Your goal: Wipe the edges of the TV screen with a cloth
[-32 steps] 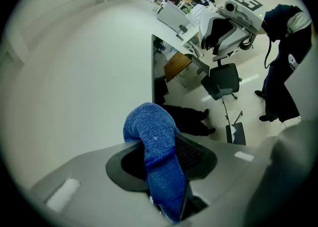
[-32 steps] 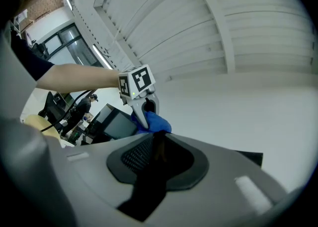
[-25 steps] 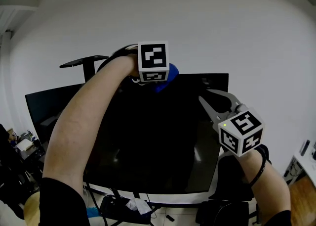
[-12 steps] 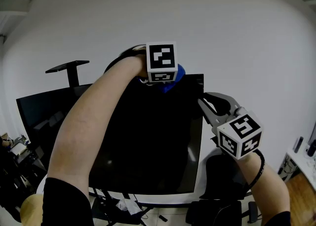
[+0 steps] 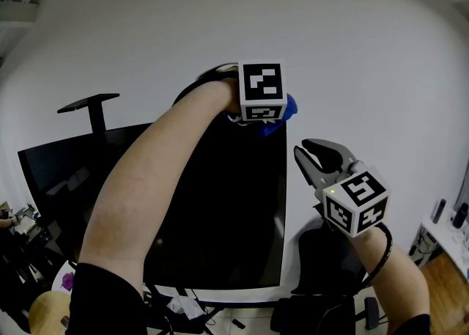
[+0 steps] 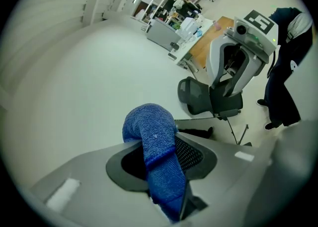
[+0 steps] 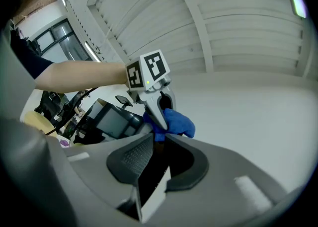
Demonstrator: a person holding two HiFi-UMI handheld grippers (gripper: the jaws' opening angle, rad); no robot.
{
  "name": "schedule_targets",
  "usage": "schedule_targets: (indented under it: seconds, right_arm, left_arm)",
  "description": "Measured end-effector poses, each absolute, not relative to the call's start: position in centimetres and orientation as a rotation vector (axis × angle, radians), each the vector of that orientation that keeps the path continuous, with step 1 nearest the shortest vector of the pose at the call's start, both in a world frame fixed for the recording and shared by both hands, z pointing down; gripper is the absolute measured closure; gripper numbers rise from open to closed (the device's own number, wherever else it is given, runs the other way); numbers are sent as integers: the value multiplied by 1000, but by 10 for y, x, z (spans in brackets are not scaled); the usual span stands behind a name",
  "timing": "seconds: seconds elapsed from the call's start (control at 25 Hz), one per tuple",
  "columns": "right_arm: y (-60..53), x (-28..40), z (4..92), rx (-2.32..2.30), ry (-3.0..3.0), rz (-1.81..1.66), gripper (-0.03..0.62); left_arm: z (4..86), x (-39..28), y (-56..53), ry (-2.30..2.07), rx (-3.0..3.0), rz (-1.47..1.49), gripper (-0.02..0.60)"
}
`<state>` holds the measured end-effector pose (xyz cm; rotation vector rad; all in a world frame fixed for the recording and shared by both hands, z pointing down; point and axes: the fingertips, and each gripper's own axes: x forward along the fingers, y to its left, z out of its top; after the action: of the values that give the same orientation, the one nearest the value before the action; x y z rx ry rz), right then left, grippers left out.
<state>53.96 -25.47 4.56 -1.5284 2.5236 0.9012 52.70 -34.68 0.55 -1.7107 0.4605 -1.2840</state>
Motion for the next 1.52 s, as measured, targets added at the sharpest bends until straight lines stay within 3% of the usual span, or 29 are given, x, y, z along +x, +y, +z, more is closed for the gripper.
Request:
schedule_targets:
  seconds: [0.36,0.64,1.12,1.52]
  right_arm:
    - [-244,558,48,-1572,2492,877,513]
    - [-221,578,46,-1547,2446,831,513]
    - [-204,570,78,-1424,2445,719,519]
    - [-210,563,153,-1425,2467,538,585]
  left_arm:
    - [9,574,-318,360,-1761,-1176,453]
    - [-12,578,-282,419,-2005,-766,454]
    - [43,517,-225,494,-2331,-262,454]
    - [164,455,-206,545,-2495,-148,454]
